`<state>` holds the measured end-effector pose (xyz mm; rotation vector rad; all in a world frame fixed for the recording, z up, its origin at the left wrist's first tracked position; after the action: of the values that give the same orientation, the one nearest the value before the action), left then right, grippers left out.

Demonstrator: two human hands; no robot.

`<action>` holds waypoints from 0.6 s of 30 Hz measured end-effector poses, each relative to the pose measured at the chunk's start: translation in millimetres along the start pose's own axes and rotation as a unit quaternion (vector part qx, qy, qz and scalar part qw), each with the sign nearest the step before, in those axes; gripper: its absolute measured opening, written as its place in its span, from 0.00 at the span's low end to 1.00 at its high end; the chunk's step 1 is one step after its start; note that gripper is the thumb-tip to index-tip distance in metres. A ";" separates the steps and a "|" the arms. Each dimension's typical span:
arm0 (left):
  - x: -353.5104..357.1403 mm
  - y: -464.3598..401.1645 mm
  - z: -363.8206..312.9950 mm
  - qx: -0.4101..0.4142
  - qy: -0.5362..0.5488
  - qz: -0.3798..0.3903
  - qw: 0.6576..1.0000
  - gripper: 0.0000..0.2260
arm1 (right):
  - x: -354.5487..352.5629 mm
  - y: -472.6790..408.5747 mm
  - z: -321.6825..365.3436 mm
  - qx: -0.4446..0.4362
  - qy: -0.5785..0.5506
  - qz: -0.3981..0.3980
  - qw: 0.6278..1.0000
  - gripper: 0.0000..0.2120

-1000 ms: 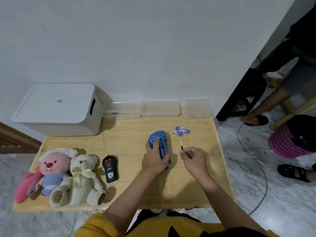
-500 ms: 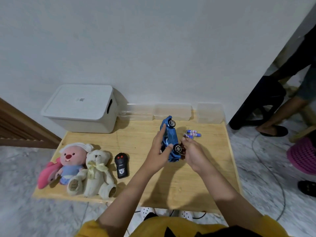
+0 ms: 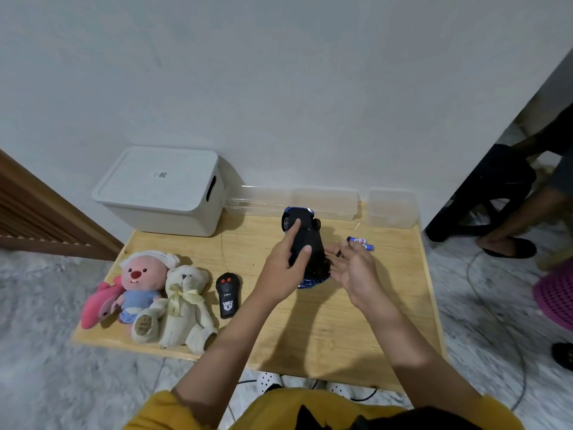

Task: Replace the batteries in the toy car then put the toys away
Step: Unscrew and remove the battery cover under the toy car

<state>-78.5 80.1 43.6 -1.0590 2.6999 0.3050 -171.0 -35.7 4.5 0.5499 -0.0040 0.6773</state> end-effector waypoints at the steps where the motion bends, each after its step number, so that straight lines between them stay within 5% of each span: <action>1: -1.7 -1.1 0.7 -0.002 -0.011 -0.003 1.000 0.25 | 1.0 0.8 2.6 -0.007 0.013 0.000 1.000 0.06; 7: -13.4 -11.2 1.4 -0.016 -0.022 -0.027 0.999 0.32 | 10.7 5.8 20.7 -0.048 0.049 0.003 0.998 0.06; 18: -19.3 -26.8 -11.7 -0.073 0.115 -0.071 0.988 0.26 | 13.0 7.6 57.7 -0.163 0.124 -0.003 0.979 0.07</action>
<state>-47.8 70.1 57.3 -1.4005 2.8163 0.3810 -155.5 -51.1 60.0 0.1487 0.1186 0.7192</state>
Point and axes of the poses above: each hand's wrist, its own y-axis away from the middle knuckle, its own x-axis out of the palm, z = x × y, the point moved 6 cm from there along -y, towards the middle knuckle, and after that the axes turned 7 degrees about y, right-handed, at the moved point
